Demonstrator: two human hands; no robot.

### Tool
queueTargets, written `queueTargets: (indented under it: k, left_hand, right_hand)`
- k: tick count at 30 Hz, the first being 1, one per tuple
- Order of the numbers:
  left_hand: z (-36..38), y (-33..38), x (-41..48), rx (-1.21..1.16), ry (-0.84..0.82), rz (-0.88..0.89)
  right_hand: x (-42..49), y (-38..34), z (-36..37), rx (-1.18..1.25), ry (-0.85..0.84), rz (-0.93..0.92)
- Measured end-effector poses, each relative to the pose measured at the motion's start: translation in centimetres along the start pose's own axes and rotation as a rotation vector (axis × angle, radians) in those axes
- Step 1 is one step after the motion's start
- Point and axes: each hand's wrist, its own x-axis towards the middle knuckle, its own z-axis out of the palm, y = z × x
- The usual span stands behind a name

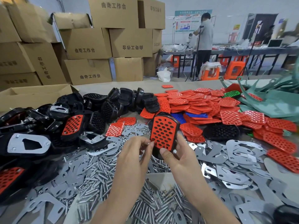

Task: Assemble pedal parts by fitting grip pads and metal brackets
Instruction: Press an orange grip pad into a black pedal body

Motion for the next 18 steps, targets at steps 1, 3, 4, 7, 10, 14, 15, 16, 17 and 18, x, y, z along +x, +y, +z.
queueTargets:
  k: [1,3,4,7,10,14,15,16,17,18]
  left_hand:
    - [-0.1,-0.2,0.1,0.021,-0.01,0.026]
    - [-0.2,-0.4,0.3,0.06,-0.032,0.077]
    - [-0.3,-0.5,0.4,0.058,-0.04,0.081]
    - [-0.5,0.0,0.4,-0.081,-0.072,-0.047]
    - [-0.7,0.2,0.4,-0.114,-0.035,-0.159]
    - [-0.3,-0.2,0.2,0.018,-0.031,-0.099]
    - [-0.3,-0.2,0.3,0.045,-0.031,-0.066]
    - [-0.3,-0.3,0.4,0.075,-0.041,-0.019]
    - [-0.3,-0.4,0.4,0.103,-0.057,0.035]
    - [-0.3,-0.6,0.4,0.125,-0.07,0.084]
  right_hand:
    - [0.0,0.0,0.0,-0.006,0.0,-0.003]
    - [0.2,0.0,-0.1,-0.018,-0.001,-0.016]
    - [0.2,-0.1,-0.1,-0.027,-0.003,-0.024]
    - [0.2,0.0,0.0,-0.043,0.0,-0.033]
    - [0.0,-0.2,0.2,-0.052,0.004,-0.043]
    - [0.0,0.7,0.3,-0.05,0.001,-0.02]
    - [0.0,0.5,0.3,-0.057,-0.001,-0.028]
    - [0.0,0.6,0.3,-0.064,-0.005,-0.028]
    - [0.1,0.7,0.2,-0.07,-0.008,-0.028]
    - [0.1,0.8,0.1,-0.074,-0.011,-0.031]
